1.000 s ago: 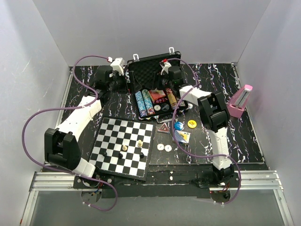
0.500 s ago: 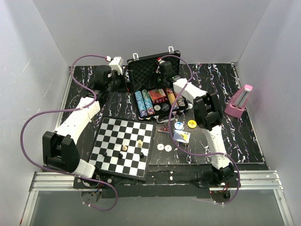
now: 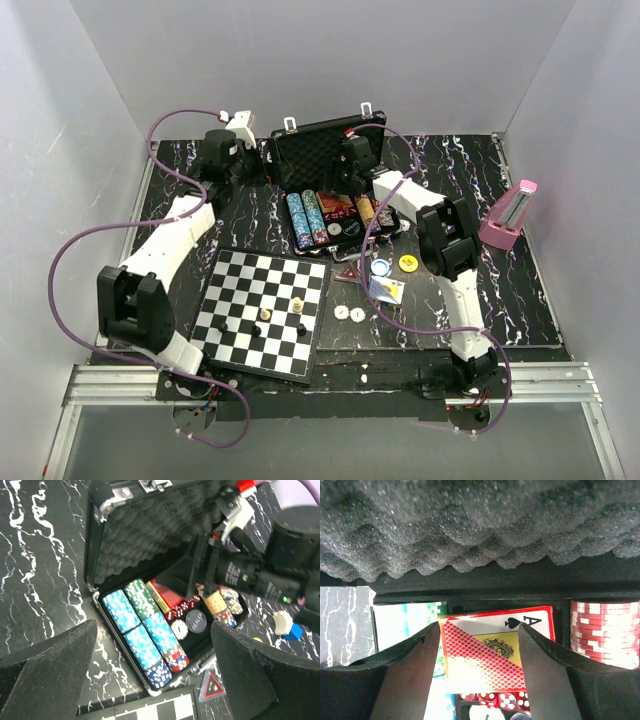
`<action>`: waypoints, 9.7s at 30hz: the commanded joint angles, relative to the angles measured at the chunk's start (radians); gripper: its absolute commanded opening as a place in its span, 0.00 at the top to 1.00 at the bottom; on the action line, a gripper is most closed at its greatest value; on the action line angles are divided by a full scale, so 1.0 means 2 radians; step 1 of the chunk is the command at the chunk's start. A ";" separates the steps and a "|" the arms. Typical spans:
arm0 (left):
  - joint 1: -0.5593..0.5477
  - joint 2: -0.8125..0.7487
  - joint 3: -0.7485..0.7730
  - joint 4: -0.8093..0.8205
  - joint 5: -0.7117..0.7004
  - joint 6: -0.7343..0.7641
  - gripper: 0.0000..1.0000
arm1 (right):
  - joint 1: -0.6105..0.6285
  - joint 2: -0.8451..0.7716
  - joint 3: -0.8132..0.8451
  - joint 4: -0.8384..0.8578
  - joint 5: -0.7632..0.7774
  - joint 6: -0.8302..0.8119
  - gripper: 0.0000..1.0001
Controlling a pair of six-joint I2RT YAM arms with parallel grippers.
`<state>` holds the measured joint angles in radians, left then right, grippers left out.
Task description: Pack up texas hold em set
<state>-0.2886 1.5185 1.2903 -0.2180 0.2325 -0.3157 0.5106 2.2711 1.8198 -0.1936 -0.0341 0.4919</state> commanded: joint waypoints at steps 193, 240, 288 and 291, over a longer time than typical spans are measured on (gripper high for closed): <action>0.035 -0.064 -0.019 0.028 0.016 -0.035 0.02 | 0.124 -0.402 -0.489 -0.126 0.137 0.174 0.07; -0.263 -0.016 -0.184 0.059 -0.004 -0.214 0.37 | -0.066 -0.636 -0.712 0.051 -0.118 0.155 0.19; -0.265 0.165 -0.114 0.075 0.076 -0.140 0.89 | -0.090 -0.671 -0.732 0.098 -0.189 0.039 0.23; -0.265 0.141 -0.100 0.070 0.085 -0.102 0.74 | -0.088 -0.679 -0.689 0.036 -0.179 -0.029 0.18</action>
<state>-0.8097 1.8599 1.0351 -0.0494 0.3679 -0.6418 0.3294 0.9386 0.3267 0.0738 -0.4381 0.6643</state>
